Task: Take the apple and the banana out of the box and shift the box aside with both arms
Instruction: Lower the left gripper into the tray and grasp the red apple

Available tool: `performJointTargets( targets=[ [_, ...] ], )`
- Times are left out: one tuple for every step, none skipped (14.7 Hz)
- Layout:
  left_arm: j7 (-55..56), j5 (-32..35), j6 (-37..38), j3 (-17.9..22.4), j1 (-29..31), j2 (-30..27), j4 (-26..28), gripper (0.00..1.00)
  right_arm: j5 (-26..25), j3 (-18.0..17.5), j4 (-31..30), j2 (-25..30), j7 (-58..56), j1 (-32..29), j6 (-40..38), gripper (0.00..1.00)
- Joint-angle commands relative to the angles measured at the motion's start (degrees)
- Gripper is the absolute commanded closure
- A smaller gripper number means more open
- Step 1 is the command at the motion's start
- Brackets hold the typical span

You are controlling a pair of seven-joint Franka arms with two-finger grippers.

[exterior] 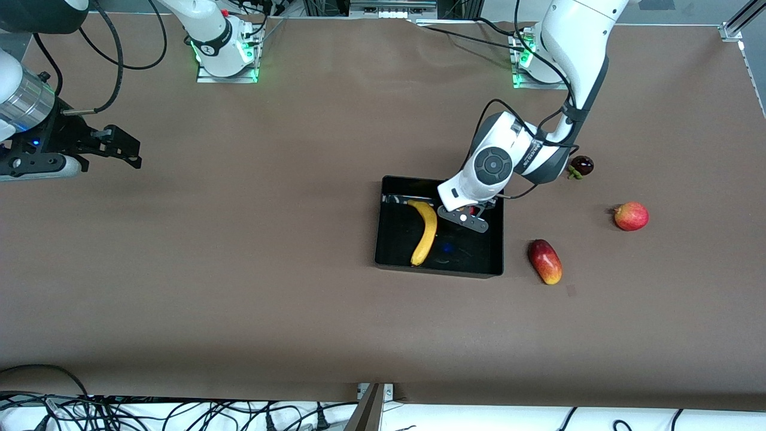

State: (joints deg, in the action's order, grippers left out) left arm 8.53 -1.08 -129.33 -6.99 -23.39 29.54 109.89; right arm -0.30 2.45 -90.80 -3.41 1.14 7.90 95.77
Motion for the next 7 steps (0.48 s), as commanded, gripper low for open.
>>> performJointTargets(
  targets=[
    [-0.5, 0.1, -0.3, 0.2, 0.2, -0.6, 0.4, 0.78, -0.2, -0.7, 0.7, -0.2, 0.1, -0.7, -0.5, 0.00],
    [-0.8, 0.1, -0.2, 0.2, 0.5, -0.6, -0.4, 0.78, -0.2, -0.6, 0.7, -0.2, 0.1, -0.7, -0.5, 0.00],
    [-0.8, 0.1, -0.1, 0.2, 0.8, -0.6, -0.6, 0.77, -0.2, -0.6, 0.7, -0.1, 0.1, -0.7, -0.5, 0.00],
    [-0.9, 0.1, 0.1, 0.3, 1.1, -1.0, -0.6, 0.76, -0.2, -0.6, 0.7, -0.1, 0.1, -0.7, -0.5, 0.00],
    [-0.9, 0.1, 0.5, 0.4, 1.3, -2.0, -0.9, 0.75, -0.2, -0.7, 0.7, -0.2, 0.1, -0.7, -0.5, 0.00],
    [-1.1, 0.1, 0.6, 0.3, 1.9, -3.6, -0.9, 0.75, -0.2, -0.7, 0.7, -0.2, 0.1, -0.7, -0.5, 0.00],
    [-1.3, 0.1, 0.6, 0.5, 2.5, -4.5, -1.1, 0.75, -0.2, -0.7, 0.7, -0.2, 0.1, -0.7, -0.5, 0.00]
  ],
)
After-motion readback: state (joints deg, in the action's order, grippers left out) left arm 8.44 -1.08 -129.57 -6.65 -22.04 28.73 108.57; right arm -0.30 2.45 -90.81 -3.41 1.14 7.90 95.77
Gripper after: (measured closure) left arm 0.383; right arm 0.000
